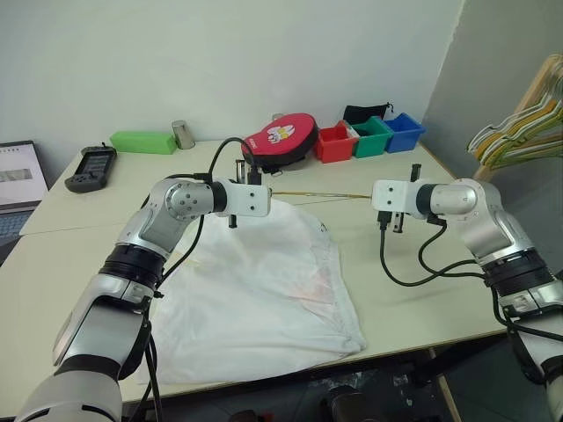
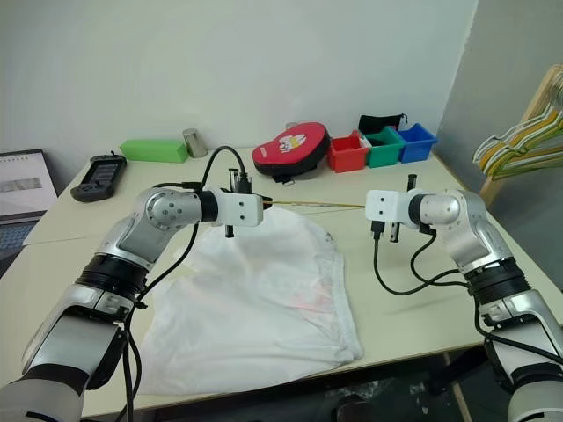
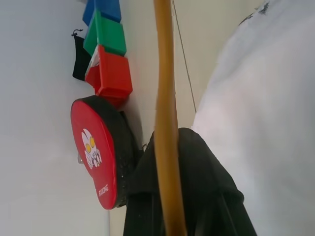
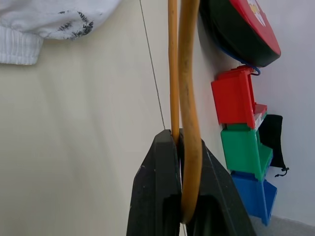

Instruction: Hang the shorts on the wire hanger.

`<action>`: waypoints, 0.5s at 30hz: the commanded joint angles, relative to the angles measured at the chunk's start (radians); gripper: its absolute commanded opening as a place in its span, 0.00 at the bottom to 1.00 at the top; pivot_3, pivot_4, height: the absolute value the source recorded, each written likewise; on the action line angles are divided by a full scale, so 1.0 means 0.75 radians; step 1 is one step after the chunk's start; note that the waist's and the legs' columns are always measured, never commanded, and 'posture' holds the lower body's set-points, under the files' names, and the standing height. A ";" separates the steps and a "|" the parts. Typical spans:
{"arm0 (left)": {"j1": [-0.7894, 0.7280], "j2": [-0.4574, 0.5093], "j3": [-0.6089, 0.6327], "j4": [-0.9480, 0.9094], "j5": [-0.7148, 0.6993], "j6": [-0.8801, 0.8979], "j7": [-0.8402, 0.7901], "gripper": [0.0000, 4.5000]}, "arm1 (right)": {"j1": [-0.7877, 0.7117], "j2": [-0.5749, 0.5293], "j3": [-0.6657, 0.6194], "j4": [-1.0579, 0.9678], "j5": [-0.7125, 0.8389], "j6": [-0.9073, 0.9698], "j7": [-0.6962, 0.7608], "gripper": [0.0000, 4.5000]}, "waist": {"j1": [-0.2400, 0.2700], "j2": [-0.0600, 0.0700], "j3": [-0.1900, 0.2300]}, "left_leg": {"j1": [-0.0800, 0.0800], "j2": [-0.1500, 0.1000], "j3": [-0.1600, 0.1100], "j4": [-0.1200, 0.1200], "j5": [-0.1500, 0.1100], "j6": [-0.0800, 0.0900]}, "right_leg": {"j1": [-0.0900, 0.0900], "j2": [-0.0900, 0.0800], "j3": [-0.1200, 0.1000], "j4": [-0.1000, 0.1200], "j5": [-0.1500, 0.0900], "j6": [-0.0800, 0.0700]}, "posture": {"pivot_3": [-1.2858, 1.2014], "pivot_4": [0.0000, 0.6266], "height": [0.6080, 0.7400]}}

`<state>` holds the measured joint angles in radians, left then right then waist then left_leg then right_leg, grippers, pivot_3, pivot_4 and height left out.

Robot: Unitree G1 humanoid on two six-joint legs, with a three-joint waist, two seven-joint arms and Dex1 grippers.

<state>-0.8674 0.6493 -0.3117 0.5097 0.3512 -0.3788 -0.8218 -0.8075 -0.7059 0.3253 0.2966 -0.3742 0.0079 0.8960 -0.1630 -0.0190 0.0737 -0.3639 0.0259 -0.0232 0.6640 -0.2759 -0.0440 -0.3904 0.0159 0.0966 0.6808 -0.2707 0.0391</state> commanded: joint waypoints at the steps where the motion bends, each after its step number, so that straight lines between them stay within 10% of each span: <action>1: -0.025 -0.015 0.059 -0.033 -0.117 -0.005 -0.050 0.24 | -0.007 -0.014 -0.039 -0.077 0.020 0.017 0.018 0.00 | 0.000 0.000 0.000 | 0.000 0.000 0.000 0.000 0.000 0.000 | 0.000 0.000 0.000 0.000 0.000 0.000 | 0.48 0.00 1.00; 15: -0.051 -0.013 0.242 -0.190 -0.564 0.225 -0.276 0.89 | 0.191 -0.121 -0.137 -0.129 0.161 0.241 0.172 0.00 | 0.003 0.000 0.000 | -0.001 0.000 0.000 0.000 0.000 0.000 | 0.000 0.000 -0.001 0.000 0.000 0.000 | 0.48 0.03 1.00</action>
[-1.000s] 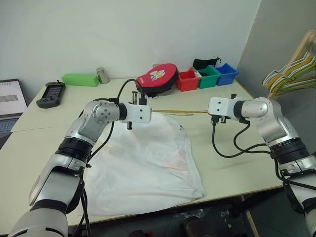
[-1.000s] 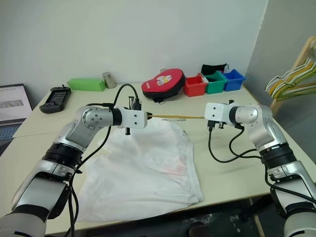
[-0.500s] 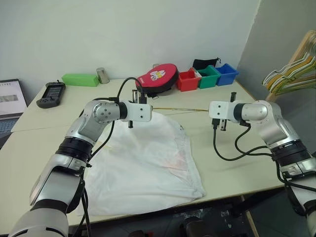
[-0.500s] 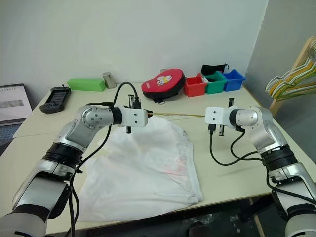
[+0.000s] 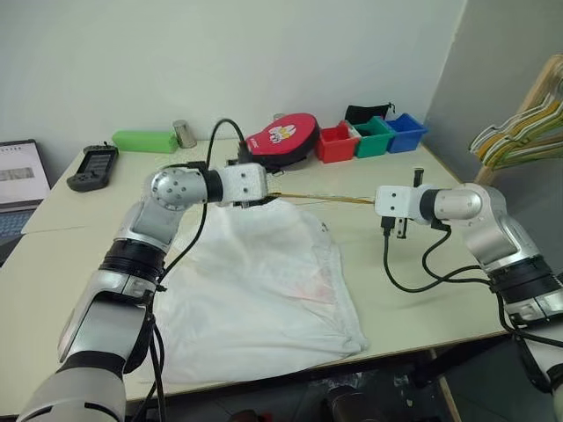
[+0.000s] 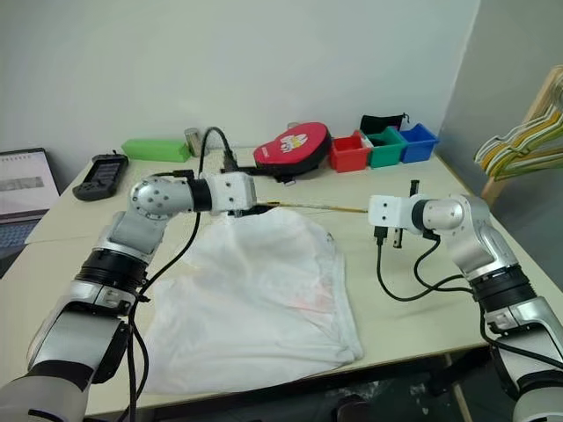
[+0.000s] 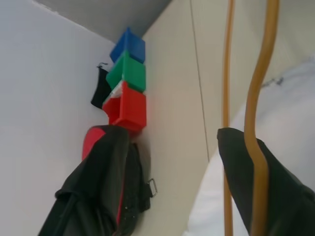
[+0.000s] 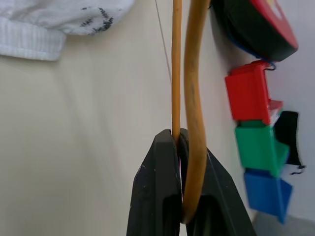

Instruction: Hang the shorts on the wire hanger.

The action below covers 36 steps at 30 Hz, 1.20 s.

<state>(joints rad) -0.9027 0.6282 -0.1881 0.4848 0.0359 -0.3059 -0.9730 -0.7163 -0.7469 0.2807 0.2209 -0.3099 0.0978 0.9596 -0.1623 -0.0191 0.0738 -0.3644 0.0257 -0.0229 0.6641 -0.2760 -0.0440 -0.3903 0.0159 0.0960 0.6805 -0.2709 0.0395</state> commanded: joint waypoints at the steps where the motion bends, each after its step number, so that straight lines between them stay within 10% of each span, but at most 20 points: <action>1: 0.015 0.022 0.091 -0.204 -0.179 0.186 -0.094 0.93 | 0.103 -0.082 -0.098 -0.037 0.108 0.176 0.117 0.00 | 0.006 0.000 0.000 | 0.000 0.000 -0.001 0.000 0.000 0.000 | 0.001 0.000 -0.001 0.000 0.000 0.000 | 0.48 0.03 1.00; 18: 0.831 0.055 0.186 -1.131 -0.600 1.060 0.021 0.99 | 0.812 -0.544 -0.446 -0.579 0.954 1.546 0.633 0.00 | 0.010 -0.005 0.006 | 0.008 0.000 -0.002 0.001 0.000 0.000 | 0.008 0.002 0.001 0.001 -0.005 0.006 | 0.47 0.09 1.00; 27: 1.032 0.070 0.196 -1.257 -0.601 1.062 0.077 0.99 | 1.506 -0.681 -0.711 -0.705 1.163 1.557 0.706 0.00 | 0.039 -0.022 0.021 | 0.017 -0.001 -0.001 -0.002 -0.001 -0.001 | 0.016 0.002 0.003 -0.001 -0.012 -0.004 | 0.48 0.11 1.00; 36: 1.052 0.082 0.197 -1.274 -0.609 1.058 0.094 0.99 | 1.617 -0.640 -0.802 -0.827 1.311 1.558 0.645 0.00 | 0.038 -0.029 0.030 | 0.023 0.000 0.001 -0.002 -0.001 -0.001 | 0.021 0.001 0.006 -0.003 -0.014 -0.007 | 0.48 0.11 1.00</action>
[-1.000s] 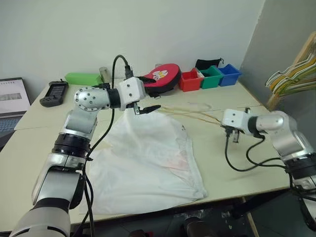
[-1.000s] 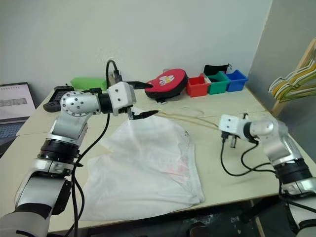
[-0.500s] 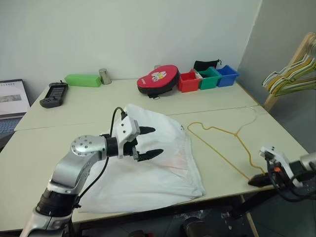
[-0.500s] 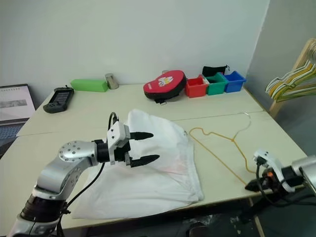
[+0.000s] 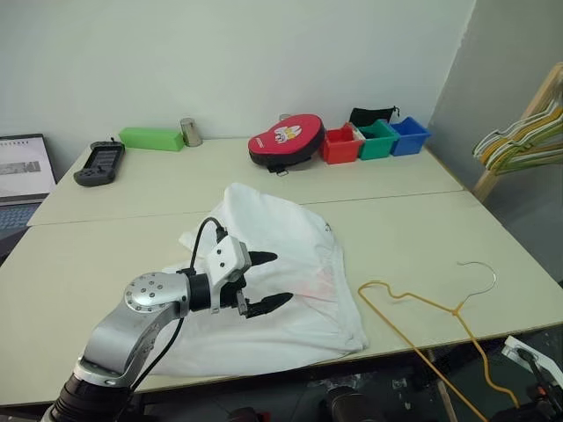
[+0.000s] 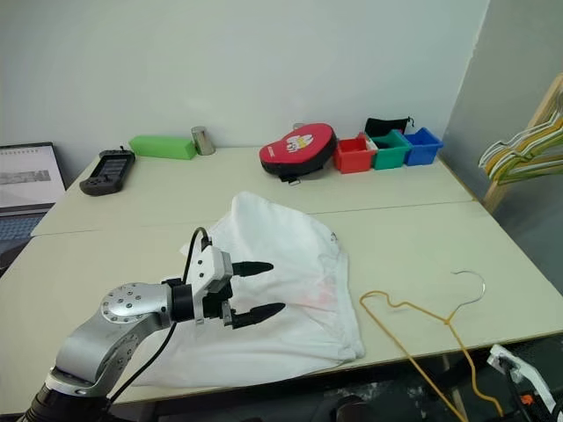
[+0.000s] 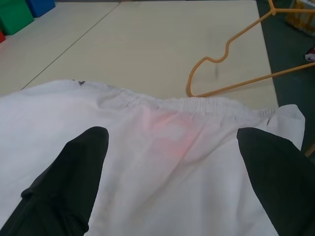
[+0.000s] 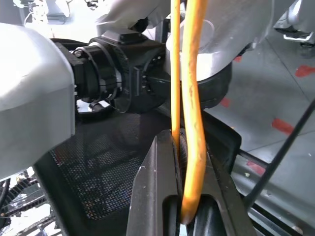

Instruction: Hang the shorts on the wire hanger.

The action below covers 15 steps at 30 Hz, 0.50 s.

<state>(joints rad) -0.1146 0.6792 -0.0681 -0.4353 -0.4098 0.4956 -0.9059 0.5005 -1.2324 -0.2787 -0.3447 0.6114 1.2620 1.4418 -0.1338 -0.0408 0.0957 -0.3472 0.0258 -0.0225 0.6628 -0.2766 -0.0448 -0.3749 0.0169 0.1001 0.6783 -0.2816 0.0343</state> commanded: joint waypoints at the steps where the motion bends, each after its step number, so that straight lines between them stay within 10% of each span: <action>1: 0.001 0.014 0.034 -0.043 -0.014 -0.013 0.005 0.99 | -0.023 0.024 -0.061 -0.107 0.129 0.030 -0.003 0.00 | 0.001 -0.001 0.002 | 0.000 0.000 0.000 0.000 0.000 0.000 | 0.000 0.000 0.000 0.000 0.000 0.000 | 0.48 0.10 1.00; 15: -0.007 0.019 0.019 -0.026 0.006 -0.035 0.001 0.99 | -0.035 0.046 0.004 -0.147 0.235 0.009 -0.085 0.00 | 0.030 -0.003 0.003 | -0.008 0.001 0.000 -0.002 -0.002 -0.003 | -0.005 0.000 -0.003 -0.005 0.000 0.000 | 0.49 0.08 1.00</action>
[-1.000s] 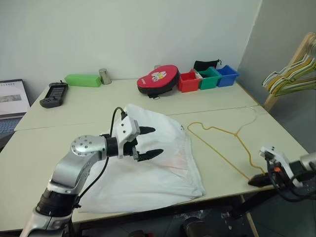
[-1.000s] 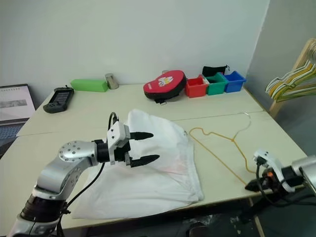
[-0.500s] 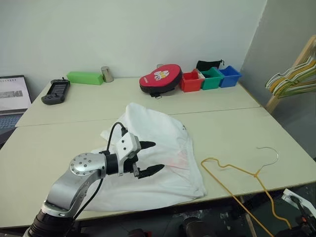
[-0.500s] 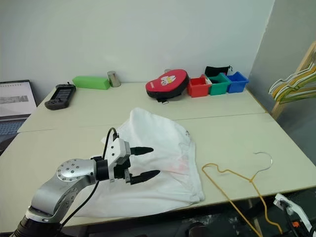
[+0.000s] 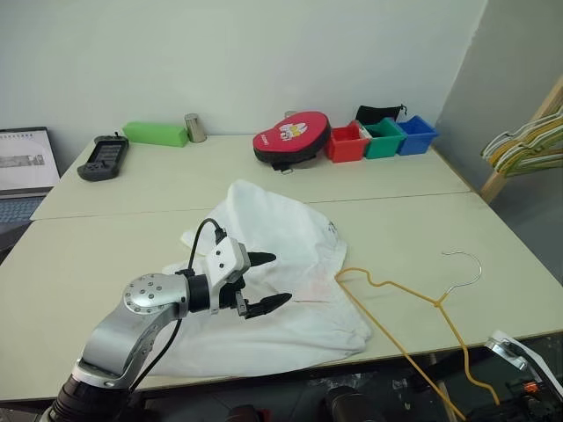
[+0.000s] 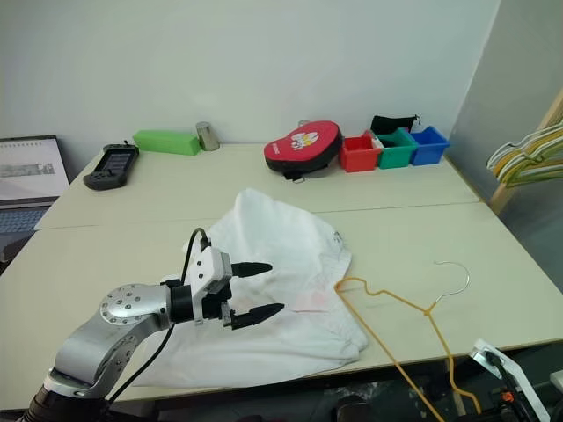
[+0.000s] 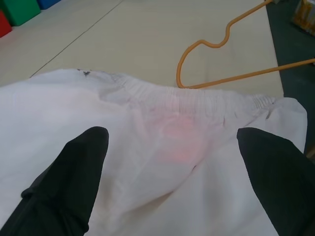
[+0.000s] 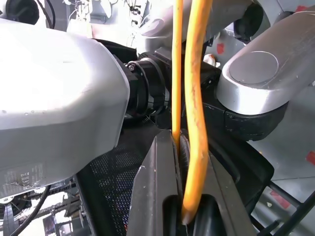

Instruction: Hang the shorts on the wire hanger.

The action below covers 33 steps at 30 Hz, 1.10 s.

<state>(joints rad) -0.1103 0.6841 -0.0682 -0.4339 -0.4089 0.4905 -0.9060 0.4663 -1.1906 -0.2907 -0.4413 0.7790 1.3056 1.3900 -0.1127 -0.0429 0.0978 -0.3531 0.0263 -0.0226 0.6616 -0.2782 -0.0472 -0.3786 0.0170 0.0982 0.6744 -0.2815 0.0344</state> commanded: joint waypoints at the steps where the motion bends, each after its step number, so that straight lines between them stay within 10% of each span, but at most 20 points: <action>1: -0.008 0.018 0.017 -0.026 0.011 -0.037 -0.004 0.99 | 0.014 -0.006 0.033 -0.014 0.009 -0.052 -0.028 0.00 | 0.004 0.000 0.000 | -0.001 0.000 0.000 0.000 0.000 0.000 | -0.001 0.000 0.000 0.000 0.000 0.000 | 0.49 0.07 1.00; 33: 0.013 0.079 0.037 -0.050 0.022 -0.057 -0.002 0.99 | -0.415 0.132 0.510 0.221 0.030 -0.077 -0.134 0.00 | 0.040 0.007 -0.004 | -0.013 0.000 -0.001 0.001 0.000 0.000 | -0.011 0.000 -0.001 0.001 0.004 0.007 | 0.51 0.07 1.00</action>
<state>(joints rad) -0.0932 0.7320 -0.0688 -0.4348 -0.3930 0.4570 -0.9106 0.1822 -1.1072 0.0908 -0.2814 0.7698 1.2174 1.3020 -0.0831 -0.0378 0.0945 -0.3624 0.0265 -0.0228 0.6625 -0.2781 -0.0471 -0.3872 0.0173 0.0975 0.6753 -0.2785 0.0397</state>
